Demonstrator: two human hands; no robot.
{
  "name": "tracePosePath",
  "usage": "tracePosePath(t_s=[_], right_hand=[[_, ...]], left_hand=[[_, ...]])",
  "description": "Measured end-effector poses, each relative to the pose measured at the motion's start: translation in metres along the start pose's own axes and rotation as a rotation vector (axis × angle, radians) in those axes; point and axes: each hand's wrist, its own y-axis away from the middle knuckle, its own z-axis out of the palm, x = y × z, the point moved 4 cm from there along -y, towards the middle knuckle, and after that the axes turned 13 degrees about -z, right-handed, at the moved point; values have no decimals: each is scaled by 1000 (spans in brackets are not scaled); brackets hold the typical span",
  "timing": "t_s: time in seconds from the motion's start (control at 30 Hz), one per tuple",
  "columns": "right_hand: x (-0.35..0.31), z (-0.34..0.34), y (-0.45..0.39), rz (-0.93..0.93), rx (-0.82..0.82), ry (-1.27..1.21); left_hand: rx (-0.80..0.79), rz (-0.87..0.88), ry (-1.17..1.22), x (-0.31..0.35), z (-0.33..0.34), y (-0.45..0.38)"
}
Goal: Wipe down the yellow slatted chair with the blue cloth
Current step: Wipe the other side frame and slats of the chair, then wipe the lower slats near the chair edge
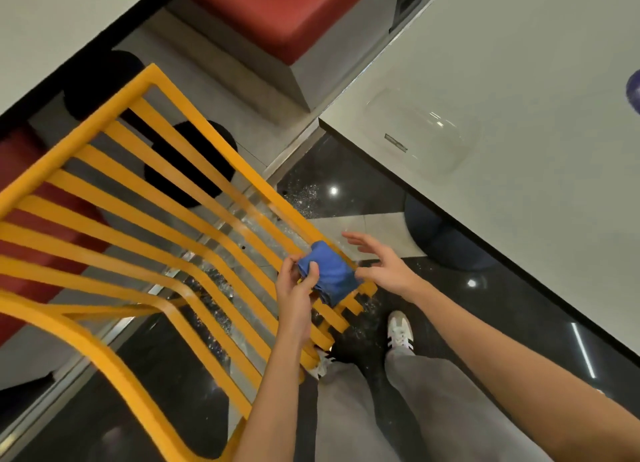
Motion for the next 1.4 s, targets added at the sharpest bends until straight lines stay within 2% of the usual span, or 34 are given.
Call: tracePosePath(t_s=[0.07, 0.23, 0.33, 0.4, 0.47, 0.57, 0.67, 0.83, 0.97, 1.17, 1.3, 1.4], right_hand=[[-14, -3, 0, 1, -22, -78], [-33, 5, 3, 230, -80, -379], [-36, 13, 11, 379, -136, -580], [-45, 17, 21, 401, -194, -669], [-52, 13, 26, 370, -163, -651], [-59, -2, 31, 329, -4, -611], [-70, -28, 38, 259, 84, -503], [-98, -93, 46, 72, 272, -340], [-121, -136, 38, -45, 434, -231], [-144, -185, 12, -144, 680, -20], [-150, -205, 1, -180, 793, 44], [-145, -208, -7, -154, 792, 98]], left_hand=[[-31, 18, 37, 12, 1, 14], [-129, -8, 126, 38, 8, 50], [-119, -28, 170, 47, 6, 63], [-74, -43, 208, 51, 2, 66], [-22, -115, 274, 51, 0, 64], [-3, -274, 369, 52, 6, 58], [-36, -302, 279, 67, 22, 45], [-103, -121, -224, 132, 78, 16], [-160, 79, -441, 185, 142, -10], [-162, 346, -590, 246, 218, -50], [-186, 418, -579, 261, 246, -65], [-132, 426, -640, 258, 248, -88]])
